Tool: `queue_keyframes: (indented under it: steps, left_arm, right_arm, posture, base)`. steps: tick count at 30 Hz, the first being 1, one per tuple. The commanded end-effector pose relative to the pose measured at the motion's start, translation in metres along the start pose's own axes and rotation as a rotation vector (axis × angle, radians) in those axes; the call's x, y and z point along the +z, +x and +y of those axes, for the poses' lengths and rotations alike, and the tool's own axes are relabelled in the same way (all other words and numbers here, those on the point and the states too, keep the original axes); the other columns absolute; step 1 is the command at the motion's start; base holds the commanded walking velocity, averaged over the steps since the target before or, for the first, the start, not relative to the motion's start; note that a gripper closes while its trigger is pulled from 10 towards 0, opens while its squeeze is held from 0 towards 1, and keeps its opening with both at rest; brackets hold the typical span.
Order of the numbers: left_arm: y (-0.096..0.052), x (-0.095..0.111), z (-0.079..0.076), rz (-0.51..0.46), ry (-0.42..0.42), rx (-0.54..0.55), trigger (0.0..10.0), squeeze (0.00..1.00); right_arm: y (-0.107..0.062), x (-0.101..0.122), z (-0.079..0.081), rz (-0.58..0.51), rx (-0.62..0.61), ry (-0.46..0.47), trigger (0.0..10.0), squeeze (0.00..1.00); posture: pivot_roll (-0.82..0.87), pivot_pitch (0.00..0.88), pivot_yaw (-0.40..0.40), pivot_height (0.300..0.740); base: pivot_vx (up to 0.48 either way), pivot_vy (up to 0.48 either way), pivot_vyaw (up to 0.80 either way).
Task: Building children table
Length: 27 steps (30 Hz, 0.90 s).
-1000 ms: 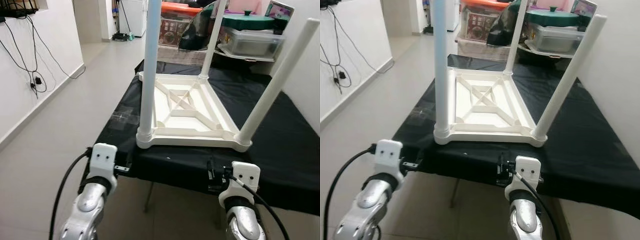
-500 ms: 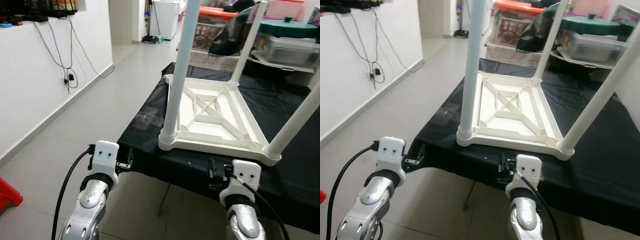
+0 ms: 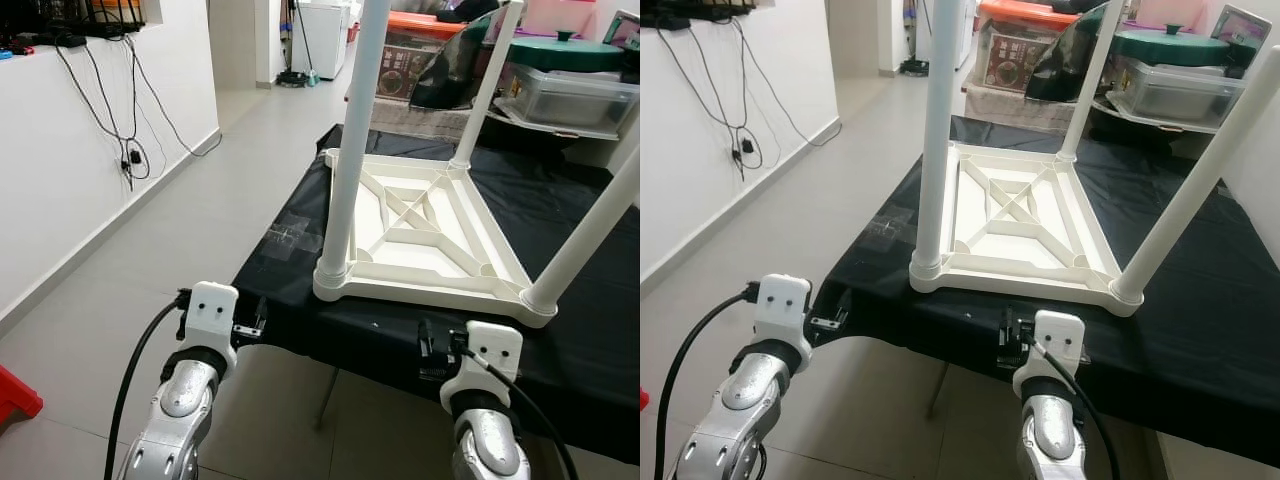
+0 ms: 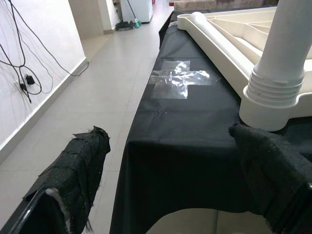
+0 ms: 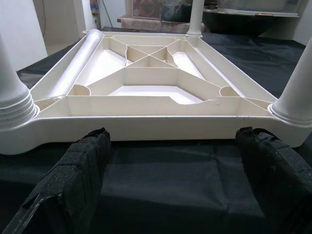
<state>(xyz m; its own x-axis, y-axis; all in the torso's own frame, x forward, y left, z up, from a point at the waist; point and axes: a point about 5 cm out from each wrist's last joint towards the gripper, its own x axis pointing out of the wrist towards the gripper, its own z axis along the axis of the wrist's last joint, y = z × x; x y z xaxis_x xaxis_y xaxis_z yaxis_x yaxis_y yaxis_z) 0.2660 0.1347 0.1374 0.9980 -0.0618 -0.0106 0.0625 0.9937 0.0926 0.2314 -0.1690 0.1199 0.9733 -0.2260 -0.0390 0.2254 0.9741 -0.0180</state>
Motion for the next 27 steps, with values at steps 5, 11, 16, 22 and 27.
queue_keyframes:
  steps: [5, 11, 16, 22, 27]
  left_arm:
    - [-0.0002, 0.0004, -0.002, -0.015, 0.007, -0.015, 10.0, 0.0]
    - [-0.001, -0.0005, -0.0032, -0.018, 0.005, -0.021, 10.0, 0.0]
    - [-0.0012, -0.0003, -0.0037, -0.023, 0.003, -0.022, 10.0, 0.0]
    - [-0.001, -0.0002, -0.0031, -0.025, 0.001, -0.012, 10.0, 0.0]
    - [-0.0006, 0.0006, -0.0028, -0.03, -0.017, -0.002, 10.0, 0.0]
  right_arm:
    - [0.0011, -0.0047, 0.0006, 0.025, 0.007, 0.008, 10.0, 0.0]
    - [0.0008, -0.0064, 0.0011, 0.031, 0.014, 0.002, 10.0, 0.0]
    - [0.0006, -0.0066, 0.0016, 0.032, 0.018, 0.005, 10.0, 0.0]
    - [0.0013, -0.0066, 0.0018, 0.033, 0.021, 0.003, 10.0, 0.0]
    - [0.0019, -0.0059, 0.0017, 0.028, 0.02, 0.001, 10.0, 0.0]
  posture:
    - [0.14, 0.0, -0.098, 0.74]
    - [0.14, 0.0, -0.1, 0.74]
    - [0.14, 0.0, -0.1, 0.74]
    - [0.14, 0.0, -0.1, 0.74]
    - [0.14, 0.0, -0.1, 0.74]
  base:
    - [0.265, 0.0, 0.0]
    - [0.274, 0.0, 0.0]
    - [0.292, 0.0, 0.0]
    - [0.289, 0.0, 0.0]
    - [0.11, 0.0, 0.0]
